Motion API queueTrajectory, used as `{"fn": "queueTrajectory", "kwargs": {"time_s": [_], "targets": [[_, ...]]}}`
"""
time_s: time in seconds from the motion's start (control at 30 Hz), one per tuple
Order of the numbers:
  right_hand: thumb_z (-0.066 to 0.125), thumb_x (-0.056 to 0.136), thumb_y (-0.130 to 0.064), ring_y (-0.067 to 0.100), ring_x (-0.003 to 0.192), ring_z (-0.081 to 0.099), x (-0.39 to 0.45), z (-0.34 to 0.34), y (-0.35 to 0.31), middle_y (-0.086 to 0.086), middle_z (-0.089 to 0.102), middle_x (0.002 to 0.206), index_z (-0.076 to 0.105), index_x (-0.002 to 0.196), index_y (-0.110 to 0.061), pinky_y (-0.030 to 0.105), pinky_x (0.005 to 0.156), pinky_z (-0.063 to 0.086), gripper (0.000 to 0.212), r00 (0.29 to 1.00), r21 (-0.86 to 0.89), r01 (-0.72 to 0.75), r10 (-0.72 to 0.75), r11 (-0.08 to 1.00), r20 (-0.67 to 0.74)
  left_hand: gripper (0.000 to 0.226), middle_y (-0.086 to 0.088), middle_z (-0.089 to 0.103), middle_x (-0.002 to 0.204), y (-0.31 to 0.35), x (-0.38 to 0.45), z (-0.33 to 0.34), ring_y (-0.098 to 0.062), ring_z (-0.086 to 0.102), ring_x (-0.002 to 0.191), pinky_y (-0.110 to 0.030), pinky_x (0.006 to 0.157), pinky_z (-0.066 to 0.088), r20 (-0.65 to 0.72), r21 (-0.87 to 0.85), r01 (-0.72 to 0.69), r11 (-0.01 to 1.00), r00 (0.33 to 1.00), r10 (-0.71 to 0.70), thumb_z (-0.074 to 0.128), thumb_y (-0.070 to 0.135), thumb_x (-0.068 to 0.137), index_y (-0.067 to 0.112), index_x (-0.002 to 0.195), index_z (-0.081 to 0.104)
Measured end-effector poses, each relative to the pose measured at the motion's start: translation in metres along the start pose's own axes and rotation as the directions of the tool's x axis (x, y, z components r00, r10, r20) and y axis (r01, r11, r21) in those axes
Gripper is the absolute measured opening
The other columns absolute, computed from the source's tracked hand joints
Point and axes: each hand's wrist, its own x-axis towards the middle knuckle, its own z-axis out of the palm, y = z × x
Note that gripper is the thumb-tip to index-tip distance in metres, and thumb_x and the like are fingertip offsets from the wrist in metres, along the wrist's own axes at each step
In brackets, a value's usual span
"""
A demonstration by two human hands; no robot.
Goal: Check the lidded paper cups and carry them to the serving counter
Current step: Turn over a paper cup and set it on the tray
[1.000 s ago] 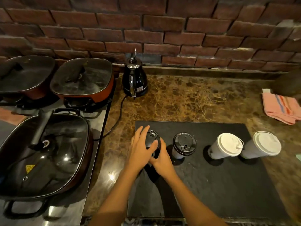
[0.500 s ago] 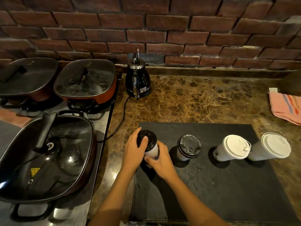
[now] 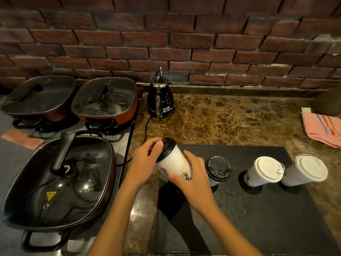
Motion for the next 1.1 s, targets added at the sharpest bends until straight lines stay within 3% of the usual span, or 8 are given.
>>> {"fn": "queueTrajectory", "kwargs": {"time_s": [0.13,0.2,0.27,0.47,0.67,0.77,0.93,1.1], "targets": [[0.064,0.072,-0.068,-0.004,0.116,0.052,-0.010,-0.020,-0.014,-0.020,0.054,0.124,0.051,0.132,-0.047,0.013,0.090,0.044,0.065,0.995,0.049,0.096,-0.095,0.994,-0.019,0.051,0.018,0.053,0.144,0.028,-0.006,-0.013,0.009,0.046,0.133,-0.006,0.106,0.032,0.127,0.098,-0.148,0.984,0.983,0.136,0.035,0.048,0.099,0.034,0.143,0.054],[0.066,0.075,-0.068,0.005,0.115,0.059,-0.015,-0.024,-0.016,-0.014,0.061,0.124,0.056,0.132,-0.041,0.030,0.094,0.052,0.064,0.994,0.134,0.107,-0.103,0.985,-0.040,0.048,0.016,0.055,0.145,0.044,-0.011,-0.014,0.008,0.045,0.135,-0.012,0.111,0.032,0.178,0.088,-0.226,0.970,0.962,0.208,0.032,0.041,0.102,0.032,0.143,0.056],[0.064,0.077,-0.073,0.010,0.114,0.064,-0.022,-0.025,-0.022,-0.013,0.065,0.123,0.059,0.132,-0.037,0.035,0.091,0.055,0.066,0.993,0.235,0.114,-0.104,0.965,-0.055,0.050,0.016,0.057,0.143,0.060,-0.017,-0.012,0.005,0.047,0.135,-0.016,0.112,0.034,0.231,0.063,-0.282,0.957,0.937,0.261,0.031,0.043,0.101,0.030,0.141,0.056],[0.053,0.091,-0.064,0.014,0.097,0.071,-0.044,-0.034,-0.045,-0.008,0.071,0.111,0.062,0.128,-0.021,0.021,0.074,0.054,0.058,0.983,0.404,0.171,-0.126,0.899,-0.134,0.047,0.025,0.055,0.118,0.100,-0.035,-0.021,0.000,0.055,0.115,-0.014,0.088,0.043,0.387,0.162,-0.345,0.924,0.884,0.262,0.044,0.058,0.090,0.046,0.133,0.057],[0.041,0.094,-0.040,0.020,0.097,0.071,-0.054,-0.048,-0.065,0.001,0.073,0.108,0.069,0.114,-0.013,0.028,0.076,0.056,0.044,0.931,0.489,0.278,-0.106,0.827,-0.350,0.032,0.012,0.061,0.106,0.114,-0.045,-0.023,-0.012,0.061,0.096,-0.017,0.074,0.045,0.222,0.007,-0.334,0.943,0.920,0.324,0.053,0.048,0.085,0.036,0.111,0.067],[0.040,0.094,-0.035,0.024,0.093,0.072,-0.059,-0.053,-0.076,0.006,0.074,0.106,0.070,0.112,-0.009,0.032,0.071,0.057,0.043,0.901,0.494,0.349,-0.140,0.796,-0.410,0.032,0.012,0.061,0.103,0.122,-0.050,-0.022,-0.010,0.061,0.088,-0.018,0.070,0.045,0.234,-0.065,-0.303,0.951,0.922,0.310,0.051,0.049,0.085,0.035,0.110,0.065],[0.043,0.093,-0.025,0.017,0.080,0.072,-0.064,-0.059,-0.087,0.007,0.076,0.093,0.072,0.104,-0.007,0.021,0.063,0.053,0.036,0.885,0.492,0.387,-0.165,0.780,-0.435,0.039,0.012,0.061,0.109,0.135,-0.058,-0.019,-0.012,0.063,0.094,-0.016,0.074,0.045,0.233,-0.097,-0.348,0.933,0.903,0.361,0.047,0.052,0.089,0.031,0.116,0.066],[0.038,0.091,-0.008,0.022,0.079,0.073,-0.071,-0.060,-0.086,0.013,0.076,0.093,0.074,0.101,-0.005,0.024,0.063,0.054,0.038,0.889,0.528,0.363,-0.114,0.768,-0.444,0.038,0.007,0.063,0.110,0.135,-0.065,-0.014,-0.018,0.064,0.096,-0.020,0.076,0.046,0.203,-0.129,-0.385,0.914,0.892,0.404,0.047,0.045,0.092,0.026,0.118,0.067]]}}
